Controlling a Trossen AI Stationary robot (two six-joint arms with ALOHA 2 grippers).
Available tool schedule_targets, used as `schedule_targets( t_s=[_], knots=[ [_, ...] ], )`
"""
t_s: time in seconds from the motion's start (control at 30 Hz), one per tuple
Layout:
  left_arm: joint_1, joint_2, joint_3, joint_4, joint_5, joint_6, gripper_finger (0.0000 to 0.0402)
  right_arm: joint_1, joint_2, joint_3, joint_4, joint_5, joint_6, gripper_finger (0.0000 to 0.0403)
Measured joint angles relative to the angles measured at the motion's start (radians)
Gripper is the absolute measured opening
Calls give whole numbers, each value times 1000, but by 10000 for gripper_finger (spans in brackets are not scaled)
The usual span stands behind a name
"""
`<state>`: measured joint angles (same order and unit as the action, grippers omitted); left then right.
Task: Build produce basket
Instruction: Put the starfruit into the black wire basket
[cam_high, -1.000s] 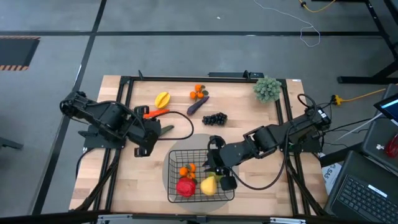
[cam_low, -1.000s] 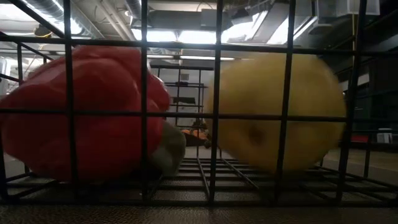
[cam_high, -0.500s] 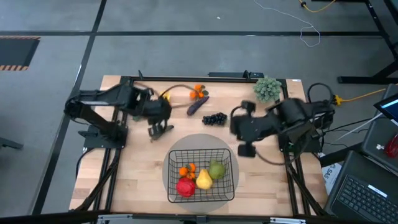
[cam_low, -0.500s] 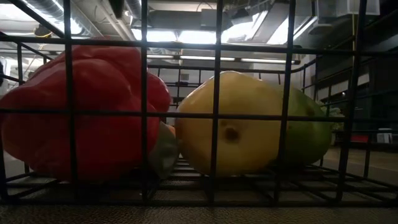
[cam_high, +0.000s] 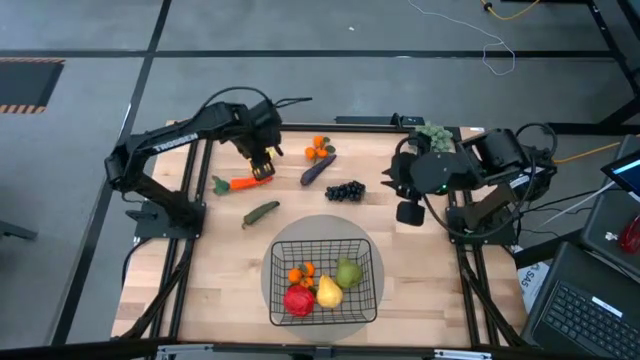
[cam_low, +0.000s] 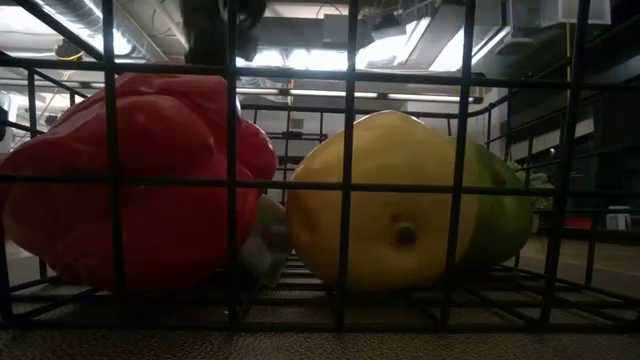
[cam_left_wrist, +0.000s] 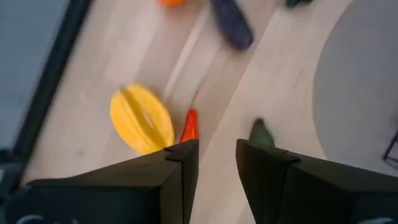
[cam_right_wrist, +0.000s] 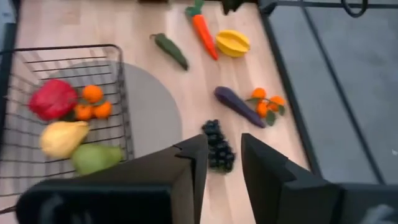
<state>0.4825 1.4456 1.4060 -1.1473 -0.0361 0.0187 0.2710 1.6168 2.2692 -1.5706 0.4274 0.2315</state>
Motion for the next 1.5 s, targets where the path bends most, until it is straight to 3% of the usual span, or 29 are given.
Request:
schedule_targets(
  t_s=[0.27,0.5,0.77,1.0,1.07,1.17,1.5],
  knots=[
    [96,0,-200,-16,28,18,96,3,-18,0,0,-156,28,87],
    [102,0,-340,126,22,14,96,1,-16,-1,0,-167,-32,87],
    [116,0,-350,414,26,-48,104,1,-16,-1,0,-160,-104,87],
    [193,0,-350,390,14,-118,160,1,-16,-1,-1,-160,-105,87],
    [199,0,-350,392,-32,-122,170,1,-16,-1,0,-160,-105,87],
    [201,11,-350,396,-76,-124,174,1,-16,-1,0,-159,-104,87],
    [200,135,-351,401,-67,-120,175,1,-16,-1,0,-159,-102,87]
  ],
)
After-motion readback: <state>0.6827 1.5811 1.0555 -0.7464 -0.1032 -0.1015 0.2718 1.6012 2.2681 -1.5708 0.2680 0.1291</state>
